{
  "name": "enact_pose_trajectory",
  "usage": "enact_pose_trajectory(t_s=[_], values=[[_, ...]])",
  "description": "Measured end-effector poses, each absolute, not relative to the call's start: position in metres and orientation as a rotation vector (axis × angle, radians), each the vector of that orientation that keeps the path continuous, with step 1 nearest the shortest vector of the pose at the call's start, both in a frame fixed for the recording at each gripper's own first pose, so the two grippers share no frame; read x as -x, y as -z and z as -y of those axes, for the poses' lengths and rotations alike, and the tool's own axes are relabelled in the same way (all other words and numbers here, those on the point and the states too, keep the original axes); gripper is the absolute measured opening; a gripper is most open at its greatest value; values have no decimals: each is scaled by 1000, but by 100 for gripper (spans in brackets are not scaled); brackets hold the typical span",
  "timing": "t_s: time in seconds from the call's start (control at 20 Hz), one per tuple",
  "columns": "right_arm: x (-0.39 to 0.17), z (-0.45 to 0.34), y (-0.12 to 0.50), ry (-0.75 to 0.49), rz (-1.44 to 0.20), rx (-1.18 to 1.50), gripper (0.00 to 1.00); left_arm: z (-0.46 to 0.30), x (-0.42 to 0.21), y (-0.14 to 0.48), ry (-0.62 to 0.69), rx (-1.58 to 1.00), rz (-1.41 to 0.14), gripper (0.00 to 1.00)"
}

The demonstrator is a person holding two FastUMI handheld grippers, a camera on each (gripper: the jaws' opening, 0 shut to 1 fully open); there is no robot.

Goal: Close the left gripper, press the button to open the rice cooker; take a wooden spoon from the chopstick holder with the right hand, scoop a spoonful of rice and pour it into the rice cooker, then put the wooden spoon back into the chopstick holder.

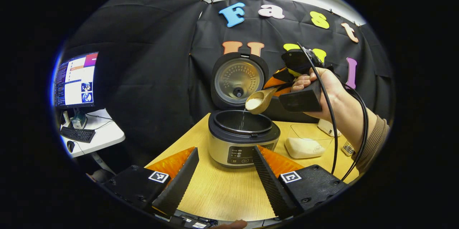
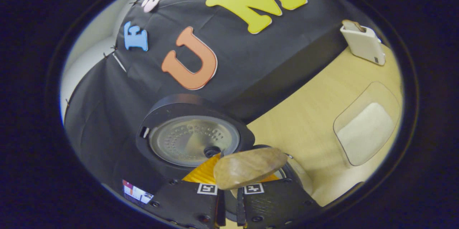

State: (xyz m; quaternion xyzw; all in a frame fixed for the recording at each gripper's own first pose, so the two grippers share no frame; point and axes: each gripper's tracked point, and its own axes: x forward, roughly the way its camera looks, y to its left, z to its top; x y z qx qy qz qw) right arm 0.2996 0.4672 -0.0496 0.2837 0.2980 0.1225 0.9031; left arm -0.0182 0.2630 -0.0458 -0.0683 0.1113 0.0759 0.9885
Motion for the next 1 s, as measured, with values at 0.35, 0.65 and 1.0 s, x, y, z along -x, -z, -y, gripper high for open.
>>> enact_pose_trajectory(t_s=[0.35, 0.65, 1.0], values=[[-302, -460, 58, -220, -620, -440, 10, -268, 19, 47, -152, 141, -217, 97], [-300, -468, 58, -259, -581, -244, 12, -291, 21, 51, -199, 173, -209, 97], [-287, -499, 36, -347, -428, 108, 12, -286, 21, 46, -172, 192, -191, 97]])
